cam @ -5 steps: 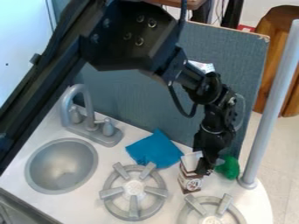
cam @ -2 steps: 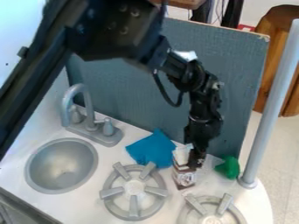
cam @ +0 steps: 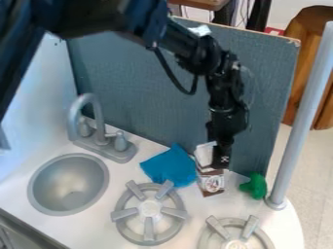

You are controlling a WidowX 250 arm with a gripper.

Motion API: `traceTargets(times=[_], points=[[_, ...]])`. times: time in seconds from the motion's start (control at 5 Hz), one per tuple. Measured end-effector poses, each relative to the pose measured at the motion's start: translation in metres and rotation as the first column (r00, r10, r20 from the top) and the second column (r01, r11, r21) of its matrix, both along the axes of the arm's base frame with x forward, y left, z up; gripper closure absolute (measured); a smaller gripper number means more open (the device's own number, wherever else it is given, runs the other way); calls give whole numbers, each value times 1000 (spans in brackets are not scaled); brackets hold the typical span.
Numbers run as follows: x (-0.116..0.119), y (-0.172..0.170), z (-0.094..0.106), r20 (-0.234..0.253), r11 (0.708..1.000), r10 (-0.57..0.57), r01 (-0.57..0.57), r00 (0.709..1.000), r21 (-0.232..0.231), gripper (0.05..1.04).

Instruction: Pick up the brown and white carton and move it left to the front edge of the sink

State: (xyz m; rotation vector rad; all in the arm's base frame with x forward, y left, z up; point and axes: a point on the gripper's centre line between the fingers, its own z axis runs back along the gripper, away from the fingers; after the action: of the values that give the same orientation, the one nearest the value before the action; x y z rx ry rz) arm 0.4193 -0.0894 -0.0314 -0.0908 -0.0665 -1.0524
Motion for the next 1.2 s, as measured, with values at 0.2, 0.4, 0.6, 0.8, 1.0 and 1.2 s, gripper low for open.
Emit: traceTargets(times=[0.2, 0.4, 0.6, 0.8, 1.0, 1.2], points=[[-17, 7, 18, 1, 999, -30, 30, 1000, -14, 243], [-33, 12, 18, -21, 997, -75, 75, 997, 9, 243], [-53, 26, 20, -14, 994, -75, 76, 997, 73, 243], [-72, 41, 25, 27, 994, -13, 10, 1000, 106, 243], [-88, 64, 10, 15, 985, 121, -122, 993, 124, 242], [-107, 90, -5, 22, 953, 273, -274, 962, 130, 243]])
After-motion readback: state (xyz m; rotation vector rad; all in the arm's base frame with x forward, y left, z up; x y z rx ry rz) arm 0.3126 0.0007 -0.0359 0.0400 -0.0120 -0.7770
